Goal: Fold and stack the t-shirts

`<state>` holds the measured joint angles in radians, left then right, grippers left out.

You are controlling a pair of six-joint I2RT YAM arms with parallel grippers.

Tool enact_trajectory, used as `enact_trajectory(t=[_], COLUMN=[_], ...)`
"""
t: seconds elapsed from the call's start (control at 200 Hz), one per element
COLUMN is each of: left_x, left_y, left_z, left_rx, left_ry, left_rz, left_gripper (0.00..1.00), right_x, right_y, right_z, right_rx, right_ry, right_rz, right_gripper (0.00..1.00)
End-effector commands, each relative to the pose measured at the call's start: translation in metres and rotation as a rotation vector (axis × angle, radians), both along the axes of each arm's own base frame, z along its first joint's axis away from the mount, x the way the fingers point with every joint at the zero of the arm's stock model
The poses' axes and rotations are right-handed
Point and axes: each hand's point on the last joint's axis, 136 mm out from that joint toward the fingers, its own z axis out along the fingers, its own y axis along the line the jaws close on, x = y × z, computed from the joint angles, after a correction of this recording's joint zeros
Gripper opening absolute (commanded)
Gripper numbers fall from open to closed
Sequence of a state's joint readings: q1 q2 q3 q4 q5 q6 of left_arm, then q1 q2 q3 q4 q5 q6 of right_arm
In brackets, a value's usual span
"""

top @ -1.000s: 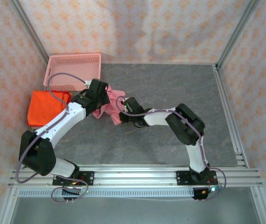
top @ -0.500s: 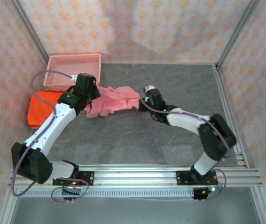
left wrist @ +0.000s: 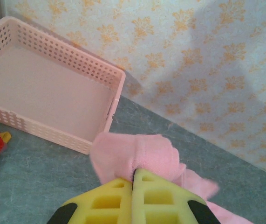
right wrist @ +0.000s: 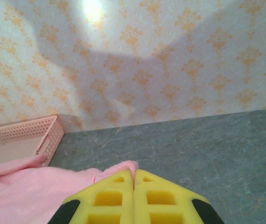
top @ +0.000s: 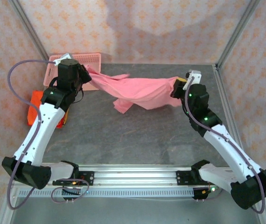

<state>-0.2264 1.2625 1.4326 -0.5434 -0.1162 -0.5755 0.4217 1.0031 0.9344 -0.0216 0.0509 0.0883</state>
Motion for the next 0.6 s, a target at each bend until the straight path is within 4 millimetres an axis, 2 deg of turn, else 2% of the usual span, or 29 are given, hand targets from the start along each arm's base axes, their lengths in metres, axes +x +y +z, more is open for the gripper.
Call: enact_trajectory(t=[0.0,0.105,0.19,0.305,0.32,0.395,0.505,0.595], left_x=[-0.006,-0.002,0.011,0.045,0.051,0.078,0.106,0.118], left_y=[0.009,0.010,0.008,0.003,0.002,0.001,0.002,0.007], left_z=[0.001,-0.005,-0.005,-0.002,0.001,0.012,0.042,0.076], left_rx=[0.011,0.017,0.017,0.015,0.014,-0.001,-0.016,-0.017], left_ry=[0.006,0.017,0.014,0.018,0.012,-0.004,-0.057,-0.111], left_rz=[0.034,0.040,0.037,0.023,0.020,0.011,0.006,0.011], left_gripper=[0.00,0.00,0.00,0.00,0.00,0.00,0.00,0.00], right_x=[-0.004,-0.003,0.010,0.046,0.052,0.081,0.110,0.113], right_y=[-0.010,-0.013,-0.016,-0.021,-0.020,-0.021,-0.019,-0.016], right_z=[-0.013,-0.012,-0.012,-0.013,-0.018,-0.013,0.014,0.055], right_rx=[-0.046,-0.042,-0.063,-0.065,-0.064,-0.045,-0.021,-0.007], right_ry=[0.058,0.056,0.071,0.111,0.127,0.141,0.104,0.030], right_rz=[-0.036,-0.051,-0.069,-0.079,-0.075,-0.073,-0.056,-0.035], right_gripper=[0.00,0.00,0.00,0.00,0.00,0.00,0.00,0.00])
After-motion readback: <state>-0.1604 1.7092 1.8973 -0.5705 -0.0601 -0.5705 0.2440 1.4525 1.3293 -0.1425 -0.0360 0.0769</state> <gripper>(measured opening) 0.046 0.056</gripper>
